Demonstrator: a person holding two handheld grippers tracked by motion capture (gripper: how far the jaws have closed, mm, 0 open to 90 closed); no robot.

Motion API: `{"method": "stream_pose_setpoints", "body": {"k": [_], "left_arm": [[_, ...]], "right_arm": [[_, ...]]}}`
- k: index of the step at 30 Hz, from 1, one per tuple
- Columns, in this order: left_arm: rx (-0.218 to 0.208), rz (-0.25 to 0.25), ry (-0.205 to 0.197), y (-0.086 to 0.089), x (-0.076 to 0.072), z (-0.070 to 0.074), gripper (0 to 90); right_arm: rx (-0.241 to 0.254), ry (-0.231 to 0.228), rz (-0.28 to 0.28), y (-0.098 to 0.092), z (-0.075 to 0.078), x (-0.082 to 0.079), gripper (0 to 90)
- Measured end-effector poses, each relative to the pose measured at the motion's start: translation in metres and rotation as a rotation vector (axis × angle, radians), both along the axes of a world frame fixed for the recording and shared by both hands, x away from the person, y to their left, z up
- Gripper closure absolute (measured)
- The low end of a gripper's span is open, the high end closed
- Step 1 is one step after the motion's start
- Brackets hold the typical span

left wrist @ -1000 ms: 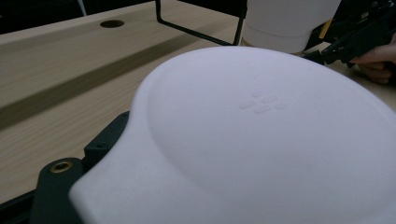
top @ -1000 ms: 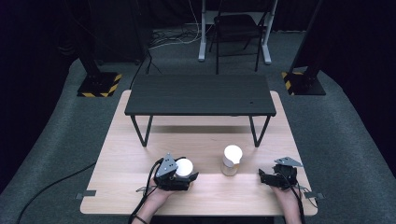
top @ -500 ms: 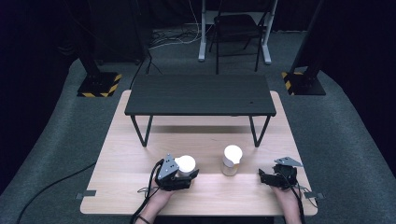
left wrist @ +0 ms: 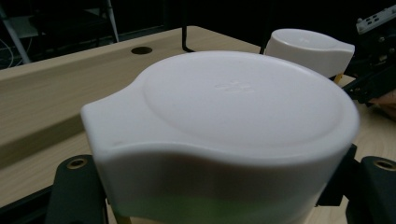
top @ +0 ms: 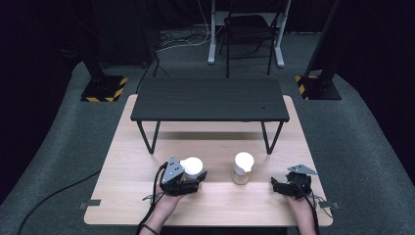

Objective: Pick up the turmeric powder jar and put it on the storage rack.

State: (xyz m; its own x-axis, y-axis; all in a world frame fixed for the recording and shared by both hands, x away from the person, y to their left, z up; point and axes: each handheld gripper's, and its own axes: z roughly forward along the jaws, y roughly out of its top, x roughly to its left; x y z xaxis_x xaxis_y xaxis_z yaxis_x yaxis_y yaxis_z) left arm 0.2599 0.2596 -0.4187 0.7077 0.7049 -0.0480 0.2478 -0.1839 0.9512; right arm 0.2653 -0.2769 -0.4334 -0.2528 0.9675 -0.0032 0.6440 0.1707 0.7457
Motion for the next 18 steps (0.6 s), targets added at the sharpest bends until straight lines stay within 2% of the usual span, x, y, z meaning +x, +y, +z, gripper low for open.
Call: {"method": "stream_pose_setpoints", "body": {"k": [5,18], "left_arm": [[-0.013,0.013,0.001,0.001,0.0,0.007,27.4],[-0.005,0.049,-0.011,0.002,0.001,0.031,27.4]], "right_arm": [[0.0,0.0,0.0,0.0,0.0,0.0,9.7],[0.0,0.0,0.0,0.0,0.0,0.0,9.7]]}}
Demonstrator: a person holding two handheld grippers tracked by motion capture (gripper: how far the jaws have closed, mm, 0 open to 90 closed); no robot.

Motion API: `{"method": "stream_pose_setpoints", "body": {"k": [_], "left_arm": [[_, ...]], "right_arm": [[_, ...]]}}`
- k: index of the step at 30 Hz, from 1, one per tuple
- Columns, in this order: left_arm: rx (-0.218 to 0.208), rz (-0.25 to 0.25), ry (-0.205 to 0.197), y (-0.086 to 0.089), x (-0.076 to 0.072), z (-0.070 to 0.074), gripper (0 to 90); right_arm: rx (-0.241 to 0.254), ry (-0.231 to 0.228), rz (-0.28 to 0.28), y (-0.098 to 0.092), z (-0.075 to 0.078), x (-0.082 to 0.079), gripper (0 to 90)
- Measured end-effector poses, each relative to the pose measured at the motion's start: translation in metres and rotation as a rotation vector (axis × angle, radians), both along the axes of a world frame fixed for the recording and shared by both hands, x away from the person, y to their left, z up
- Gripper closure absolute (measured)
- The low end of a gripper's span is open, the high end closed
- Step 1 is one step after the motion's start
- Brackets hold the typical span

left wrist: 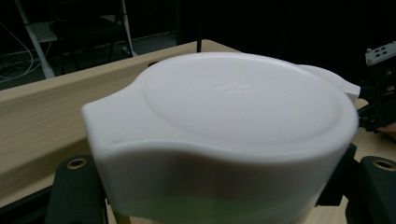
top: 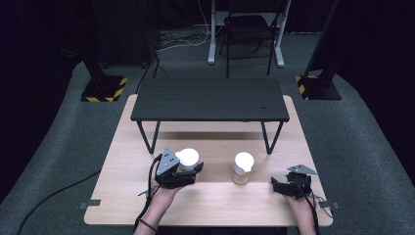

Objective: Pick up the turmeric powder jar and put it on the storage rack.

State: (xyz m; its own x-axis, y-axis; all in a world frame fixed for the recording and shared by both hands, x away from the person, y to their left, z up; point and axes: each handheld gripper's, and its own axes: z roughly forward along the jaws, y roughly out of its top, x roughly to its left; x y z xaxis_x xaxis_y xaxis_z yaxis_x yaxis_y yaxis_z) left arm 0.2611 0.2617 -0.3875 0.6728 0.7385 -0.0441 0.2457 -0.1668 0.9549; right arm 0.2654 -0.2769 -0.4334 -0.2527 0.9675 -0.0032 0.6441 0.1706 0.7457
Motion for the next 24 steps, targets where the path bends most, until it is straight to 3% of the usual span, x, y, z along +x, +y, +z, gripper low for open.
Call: {"method": "stream_pose_setpoints", "body": {"k": [24], "left_arm": [[-0.013,0.027,-0.029,-0.002,0.017,0.051,27.4]], "right_arm": [[0.0,0.0,0.0,0.0,0.0,0.0,9.7]]}}
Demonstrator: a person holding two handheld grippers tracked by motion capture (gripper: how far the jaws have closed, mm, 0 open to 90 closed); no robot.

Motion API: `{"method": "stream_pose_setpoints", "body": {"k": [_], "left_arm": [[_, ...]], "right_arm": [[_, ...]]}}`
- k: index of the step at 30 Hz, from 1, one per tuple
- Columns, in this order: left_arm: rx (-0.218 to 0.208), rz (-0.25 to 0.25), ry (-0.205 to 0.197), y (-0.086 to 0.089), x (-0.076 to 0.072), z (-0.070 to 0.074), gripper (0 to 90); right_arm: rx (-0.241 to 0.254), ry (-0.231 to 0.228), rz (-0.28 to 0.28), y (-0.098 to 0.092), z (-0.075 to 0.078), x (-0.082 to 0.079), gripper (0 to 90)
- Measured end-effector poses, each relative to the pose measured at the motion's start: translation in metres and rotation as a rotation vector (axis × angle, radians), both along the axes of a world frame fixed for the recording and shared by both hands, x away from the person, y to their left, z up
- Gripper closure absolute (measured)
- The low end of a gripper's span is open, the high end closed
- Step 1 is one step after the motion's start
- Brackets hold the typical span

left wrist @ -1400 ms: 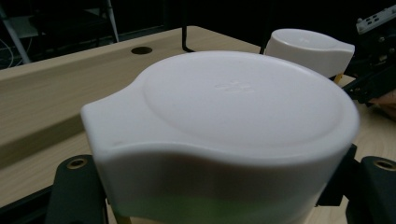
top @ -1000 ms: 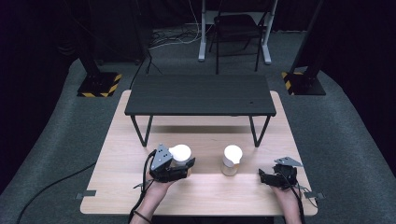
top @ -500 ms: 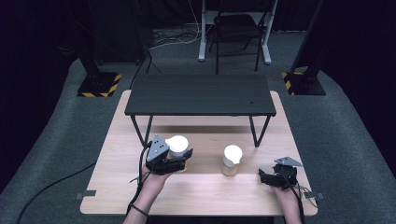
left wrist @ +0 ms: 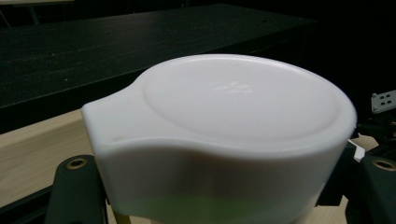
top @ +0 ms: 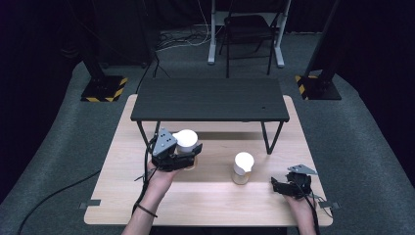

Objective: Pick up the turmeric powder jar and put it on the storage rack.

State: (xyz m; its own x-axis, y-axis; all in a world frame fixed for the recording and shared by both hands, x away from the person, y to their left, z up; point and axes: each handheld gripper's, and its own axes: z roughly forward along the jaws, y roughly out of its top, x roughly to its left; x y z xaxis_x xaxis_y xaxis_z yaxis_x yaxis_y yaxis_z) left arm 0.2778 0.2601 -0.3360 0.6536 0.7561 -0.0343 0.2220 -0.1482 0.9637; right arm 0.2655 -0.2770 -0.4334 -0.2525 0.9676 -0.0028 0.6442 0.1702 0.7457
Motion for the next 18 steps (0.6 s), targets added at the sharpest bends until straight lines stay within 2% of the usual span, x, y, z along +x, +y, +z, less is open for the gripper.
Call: {"method": "stream_pose_setpoints", "body": {"k": [18], "left_arm": [[0.005,0.026,-0.015,0.004,0.013,0.032,27.4]], "right_arm": [[0.0,0.0,0.0,0.0,0.0,0.0,9.7]]}}
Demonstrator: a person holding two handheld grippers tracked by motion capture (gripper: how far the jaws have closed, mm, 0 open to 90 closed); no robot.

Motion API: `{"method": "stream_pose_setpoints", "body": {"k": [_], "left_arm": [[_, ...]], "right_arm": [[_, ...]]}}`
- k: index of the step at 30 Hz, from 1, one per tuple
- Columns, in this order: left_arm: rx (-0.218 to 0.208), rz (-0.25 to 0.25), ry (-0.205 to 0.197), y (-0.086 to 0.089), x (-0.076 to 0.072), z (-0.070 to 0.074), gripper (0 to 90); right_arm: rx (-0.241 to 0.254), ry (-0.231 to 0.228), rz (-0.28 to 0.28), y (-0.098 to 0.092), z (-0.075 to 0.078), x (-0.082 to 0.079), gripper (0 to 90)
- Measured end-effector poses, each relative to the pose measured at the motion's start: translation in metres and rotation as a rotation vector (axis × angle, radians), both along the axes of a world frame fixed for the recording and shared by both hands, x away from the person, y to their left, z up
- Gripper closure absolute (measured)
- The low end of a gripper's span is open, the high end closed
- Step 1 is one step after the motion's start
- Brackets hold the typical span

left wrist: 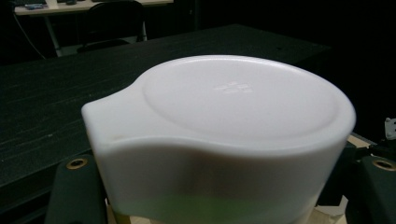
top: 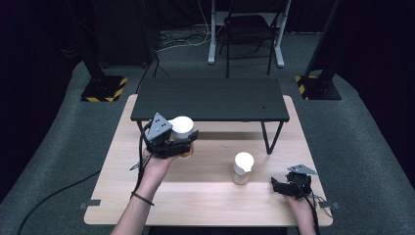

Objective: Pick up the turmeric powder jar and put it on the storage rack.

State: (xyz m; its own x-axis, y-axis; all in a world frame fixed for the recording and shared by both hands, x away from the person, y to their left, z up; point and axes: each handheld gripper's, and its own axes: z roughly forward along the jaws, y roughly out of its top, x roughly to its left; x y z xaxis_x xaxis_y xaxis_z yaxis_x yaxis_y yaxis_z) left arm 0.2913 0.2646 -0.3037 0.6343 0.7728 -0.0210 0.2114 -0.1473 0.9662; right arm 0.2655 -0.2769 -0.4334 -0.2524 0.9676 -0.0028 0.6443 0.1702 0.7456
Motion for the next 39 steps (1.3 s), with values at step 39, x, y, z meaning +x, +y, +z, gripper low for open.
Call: {"method": "stream_pose_setpoints", "body": {"k": [39], "left_arm": [[0.057,0.059,-0.048,-0.023,0.038,0.06,27.4]], "right_arm": [[0.0,0.0,0.001,0.0,0.0,0.0,9.8]]}}
